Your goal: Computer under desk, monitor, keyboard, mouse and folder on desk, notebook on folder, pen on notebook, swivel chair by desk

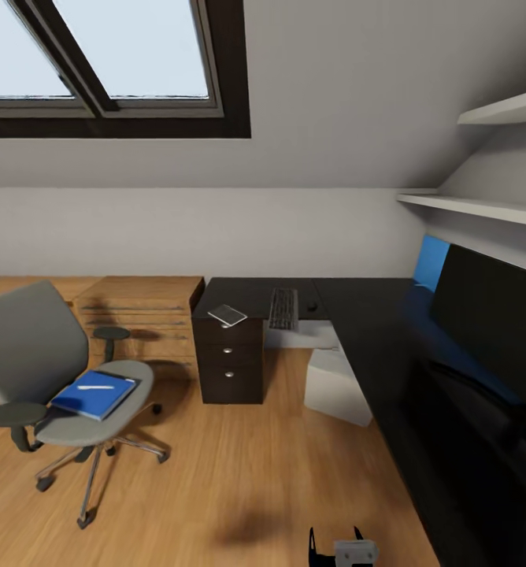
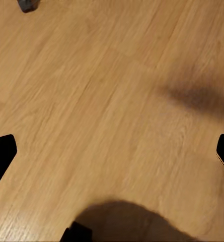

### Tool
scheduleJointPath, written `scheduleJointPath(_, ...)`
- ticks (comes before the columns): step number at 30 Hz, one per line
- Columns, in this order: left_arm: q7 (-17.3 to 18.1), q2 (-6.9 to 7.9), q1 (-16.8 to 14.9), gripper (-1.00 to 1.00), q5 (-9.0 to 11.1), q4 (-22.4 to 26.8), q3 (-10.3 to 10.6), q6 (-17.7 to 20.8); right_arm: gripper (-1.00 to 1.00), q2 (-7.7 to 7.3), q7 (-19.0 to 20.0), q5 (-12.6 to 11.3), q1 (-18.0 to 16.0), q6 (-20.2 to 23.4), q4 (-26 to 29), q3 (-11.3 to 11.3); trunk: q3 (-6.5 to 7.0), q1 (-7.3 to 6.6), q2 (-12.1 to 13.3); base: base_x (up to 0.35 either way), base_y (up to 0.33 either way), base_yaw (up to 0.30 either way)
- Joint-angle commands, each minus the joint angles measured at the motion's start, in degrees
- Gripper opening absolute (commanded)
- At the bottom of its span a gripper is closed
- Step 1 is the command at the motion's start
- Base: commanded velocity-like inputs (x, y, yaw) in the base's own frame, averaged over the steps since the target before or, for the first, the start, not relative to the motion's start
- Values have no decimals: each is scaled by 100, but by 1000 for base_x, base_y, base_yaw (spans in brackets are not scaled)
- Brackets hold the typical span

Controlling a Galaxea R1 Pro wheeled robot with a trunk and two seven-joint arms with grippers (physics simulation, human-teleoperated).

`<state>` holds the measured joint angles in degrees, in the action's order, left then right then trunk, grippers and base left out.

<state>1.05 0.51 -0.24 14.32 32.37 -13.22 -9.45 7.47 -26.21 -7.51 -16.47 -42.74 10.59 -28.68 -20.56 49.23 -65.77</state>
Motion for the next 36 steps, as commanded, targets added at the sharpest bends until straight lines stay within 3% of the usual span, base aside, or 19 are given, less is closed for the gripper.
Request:
scheduleJointPath(1, 10, 4, -2, 100, 53, -2, 4, -13, 100, 0, -16, -58, -6, -23, -5, -50, -6, 4, -3, 338, 93, -3)
scheduleJointPath(16, 9, 10, -2, 100, 53, -20, -1, -11, 100, 0, -16, -60, -6, -20, -5, -51, -6, 4, -3, 338, 128, 0)
scheduleJointPath(28, 9, 10, -2, 100, 51, -22, -1, -13, 100, -10, -16, -34, -10, -56, 131, -40, -6, 4, -3, 338, 21, 0)
scheduleJointPath(36, 47, 11, -2, 100, 53, 71, -4, -103, 100, 53, -6, -118, -36, 240, 1307, -16, -6, 4, -3, 338, 0, 0)
